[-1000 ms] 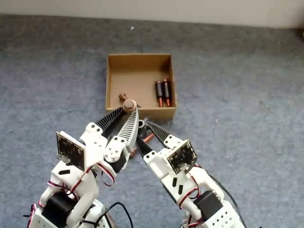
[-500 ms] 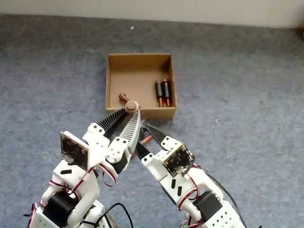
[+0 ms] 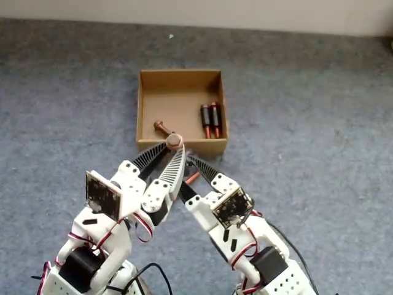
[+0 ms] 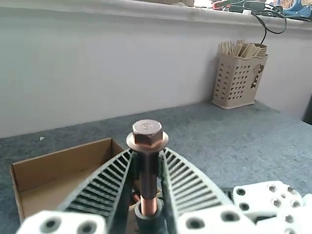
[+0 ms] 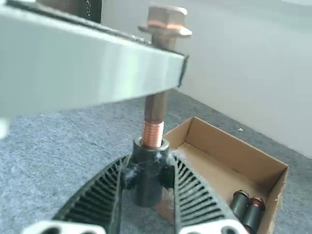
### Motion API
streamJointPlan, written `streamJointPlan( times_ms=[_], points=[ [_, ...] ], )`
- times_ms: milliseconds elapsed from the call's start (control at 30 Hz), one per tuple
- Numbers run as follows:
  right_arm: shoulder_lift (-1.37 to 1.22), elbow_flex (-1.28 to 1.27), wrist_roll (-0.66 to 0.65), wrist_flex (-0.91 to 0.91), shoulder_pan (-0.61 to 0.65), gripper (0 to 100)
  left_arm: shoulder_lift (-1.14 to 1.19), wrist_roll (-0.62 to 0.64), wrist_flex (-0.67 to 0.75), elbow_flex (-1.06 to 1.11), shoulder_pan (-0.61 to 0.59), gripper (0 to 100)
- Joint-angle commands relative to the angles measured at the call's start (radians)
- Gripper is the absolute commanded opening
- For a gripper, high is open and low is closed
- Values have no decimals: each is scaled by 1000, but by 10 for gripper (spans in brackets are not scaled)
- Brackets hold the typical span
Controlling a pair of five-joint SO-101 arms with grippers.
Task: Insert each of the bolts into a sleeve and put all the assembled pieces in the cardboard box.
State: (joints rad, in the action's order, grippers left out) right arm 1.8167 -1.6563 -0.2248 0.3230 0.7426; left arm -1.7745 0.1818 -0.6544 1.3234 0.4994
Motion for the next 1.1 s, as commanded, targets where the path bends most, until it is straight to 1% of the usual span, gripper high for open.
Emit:
streamJointPlan(
  times_ms=[0, 100, 167, 367, 433, 500, 567, 767, 900, 1000, 1067],
  points=[
    [21, 73, -8, -64, -31, 5, 1, -55, 18, 22, 44, 23],
    [21, 74, -8, -76, -31, 5, 1, -86, -44, 38, 77, 104],
    [21, 77, -8, -76, -33, 5, 1, -91, -91, 35, 79, 141],
    [21, 70, -8, -76, -33, 5, 1, -160, -183, -7, 74, 154],
    [21, 70, -8, -76, -33, 5, 1, -180, -210, -28, 71, 178],
    [21, 68, -8, -76, -45, 5, 1, -209, -235, -51, 48, 184],
    [21, 68, -8, -73, -76, 5, 2, -245, -244, -71, 10, 184],
    [21, 50, -8, -70, -170, 5, 2, -365, -258, -64, -168, 178],
    [21, -2, -8, -70, -188, 5, 1, -410, -350, -65, -291, 178],
    [21, -36, -8, -70, -211, 5, 1, -414, -436, -64, -423, 178],
    [21, -42, -8, -70, -219, 5, -1, -411, -460, -42, -518, 177]
  ],
)
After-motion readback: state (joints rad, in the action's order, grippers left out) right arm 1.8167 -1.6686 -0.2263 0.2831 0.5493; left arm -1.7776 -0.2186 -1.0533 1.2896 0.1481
